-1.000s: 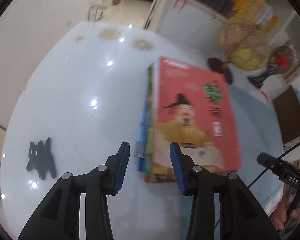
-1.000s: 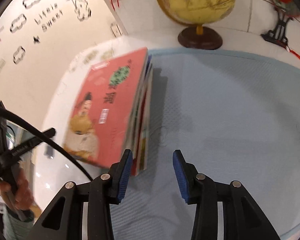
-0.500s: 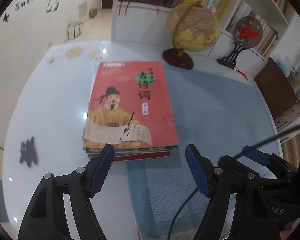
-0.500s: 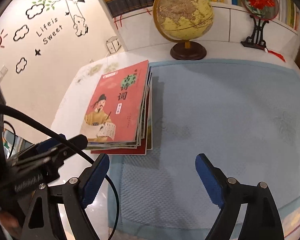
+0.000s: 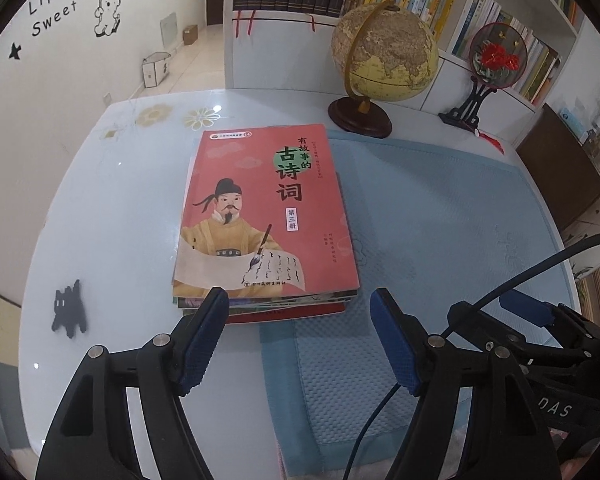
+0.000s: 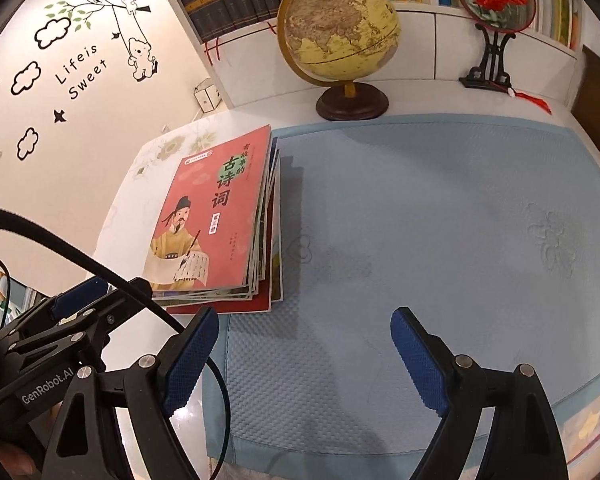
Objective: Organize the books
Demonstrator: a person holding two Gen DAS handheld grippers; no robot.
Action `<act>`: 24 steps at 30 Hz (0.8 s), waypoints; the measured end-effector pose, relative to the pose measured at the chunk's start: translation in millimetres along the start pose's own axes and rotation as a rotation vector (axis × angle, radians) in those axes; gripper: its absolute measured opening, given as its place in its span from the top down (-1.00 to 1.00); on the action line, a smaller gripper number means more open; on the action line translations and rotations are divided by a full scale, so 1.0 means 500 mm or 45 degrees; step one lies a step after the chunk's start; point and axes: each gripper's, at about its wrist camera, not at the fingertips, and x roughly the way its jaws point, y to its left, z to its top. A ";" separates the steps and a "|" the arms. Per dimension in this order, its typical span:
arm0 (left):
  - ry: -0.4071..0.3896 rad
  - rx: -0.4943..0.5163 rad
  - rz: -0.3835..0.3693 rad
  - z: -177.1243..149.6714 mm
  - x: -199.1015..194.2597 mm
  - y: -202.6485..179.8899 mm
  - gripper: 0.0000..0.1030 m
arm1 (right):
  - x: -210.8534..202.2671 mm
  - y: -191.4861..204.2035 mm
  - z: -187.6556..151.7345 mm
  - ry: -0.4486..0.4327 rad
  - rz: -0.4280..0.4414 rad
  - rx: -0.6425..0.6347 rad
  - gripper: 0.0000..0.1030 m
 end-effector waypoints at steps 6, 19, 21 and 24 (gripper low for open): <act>0.020 -0.022 -0.013 -0.003 0.008 0.002 -0.39 | 0.007 -0.001 0.005 0.012 -0.001 -0.001 -0.68; 0.023 -0.033 0.012 0.000 0.014 0.008 -0.39 | 0.008 0.017 0.011 0.008 0.010 -0.071 -0.68; 0.026 -0.028 0.016 0.000 0.016 0.008 -0.39 | 0.013 0.015 0.010 0.021 0.015 -0.069 -0.68; 0.031 -0.032 0.014 0.002 0.018 0.009 -0.39 | 0.016 0.016 0.007 0.030 0.024 -0.080 -0.68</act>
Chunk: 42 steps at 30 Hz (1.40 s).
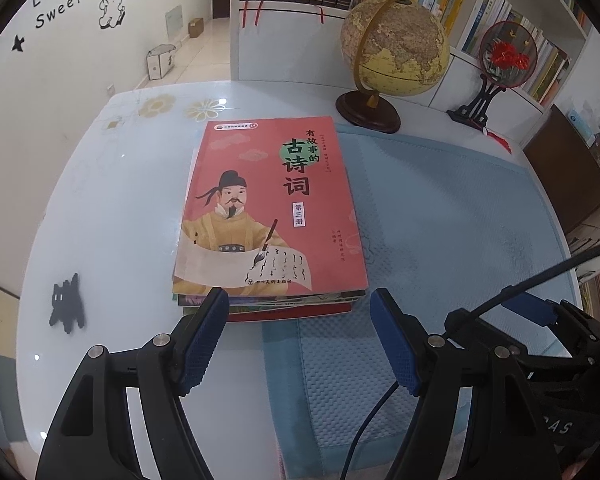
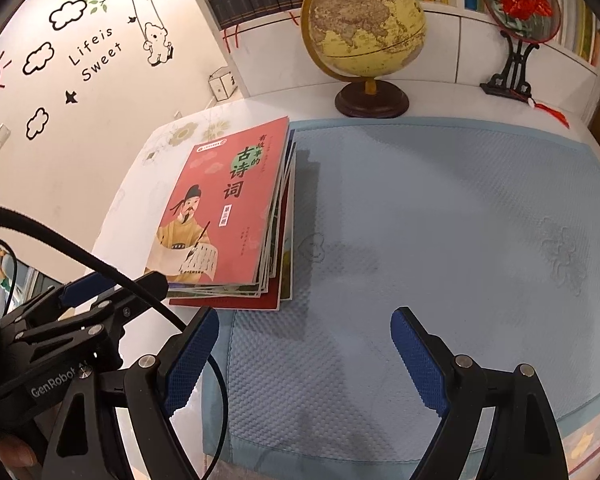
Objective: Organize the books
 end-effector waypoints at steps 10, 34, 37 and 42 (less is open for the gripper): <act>0.007 0.003 -0.005 -0.005 0.000 -0.002 -0.39 | 0.001 0.002 -0.008 0.011 -0.005 0.016 -0.68; 0.012 0.019 0.078 -0.024 -0.038 -0.172 -0.42 | -0.091 -0.129 -0.032 -0.028 0.060 -0.020 -0.68; -0.006 0.011 0.063 -0.015 -0.043 -0.216 -0.46 | -0.110 -0.173 -0.022 -0.033 0.064 -0.010 -0.68; -0.056 0.055 0.085 0.004 -0.056 -0.307 -0.46 | -0.147 -0.249 -0.006 -0.069 0.051 0.000 -0.68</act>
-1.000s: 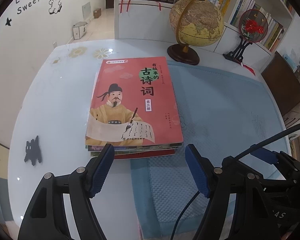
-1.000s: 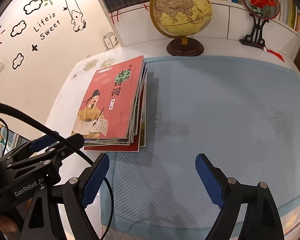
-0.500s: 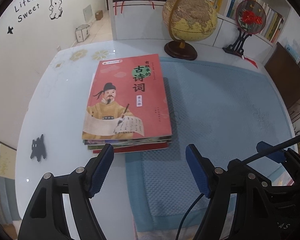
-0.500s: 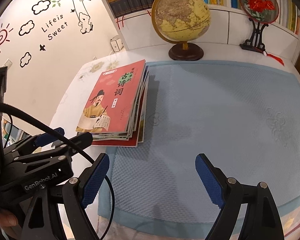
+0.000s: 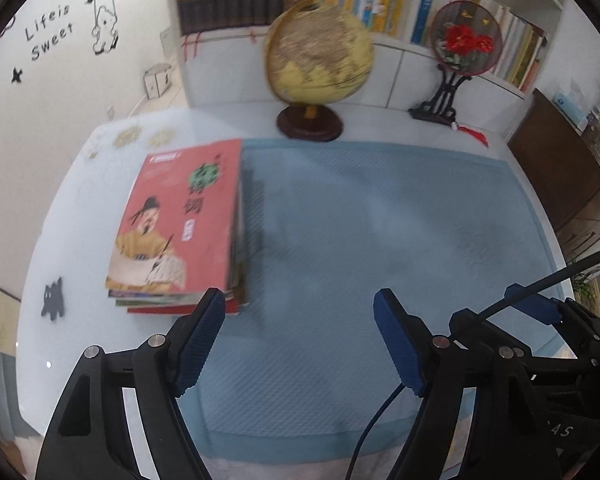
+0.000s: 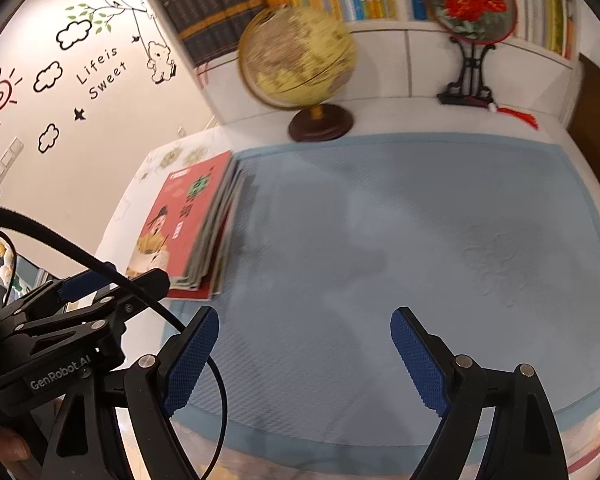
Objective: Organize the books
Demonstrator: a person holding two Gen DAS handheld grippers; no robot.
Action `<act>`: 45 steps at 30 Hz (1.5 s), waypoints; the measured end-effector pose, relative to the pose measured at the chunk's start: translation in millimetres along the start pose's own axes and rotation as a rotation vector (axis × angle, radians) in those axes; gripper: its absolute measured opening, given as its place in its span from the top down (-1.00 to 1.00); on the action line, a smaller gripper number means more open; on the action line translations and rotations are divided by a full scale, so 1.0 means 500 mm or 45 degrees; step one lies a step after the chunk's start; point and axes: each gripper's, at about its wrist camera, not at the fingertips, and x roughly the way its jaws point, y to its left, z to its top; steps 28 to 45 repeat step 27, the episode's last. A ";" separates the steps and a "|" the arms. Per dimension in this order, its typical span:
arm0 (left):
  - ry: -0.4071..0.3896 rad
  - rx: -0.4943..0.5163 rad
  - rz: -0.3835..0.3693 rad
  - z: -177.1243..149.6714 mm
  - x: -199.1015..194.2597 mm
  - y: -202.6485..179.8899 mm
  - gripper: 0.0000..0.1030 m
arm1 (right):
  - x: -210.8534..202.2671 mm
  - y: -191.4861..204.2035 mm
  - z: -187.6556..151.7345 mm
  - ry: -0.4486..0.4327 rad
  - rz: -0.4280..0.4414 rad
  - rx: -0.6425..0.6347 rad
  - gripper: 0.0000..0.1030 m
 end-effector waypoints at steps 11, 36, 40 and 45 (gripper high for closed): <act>-0.017 0.014 -0.018 0.024 0.011 -0.153 -0.53 | -0.046 -0.158 0.017 -0.014 -0.023 0.046 -0.68; -0.033 -0.028 0.047 0.002 0.063 -0.286 -0.53 | -0.065 -0.311 0.009 -0.012 -0.093 -0.016 -0.68; -0.033 -0.028 0.047 0.002 0.063 -0.286 -0.53 | -0.065 -0.311 0.009 -0.012 -0.093 -0.016 -0.68; -0.033 -0.028 0.047 0.002 0.063 -0.286 -0.53 | -0.065 -0.311 0.009 -0.012 -0.093 -0.016 -0.68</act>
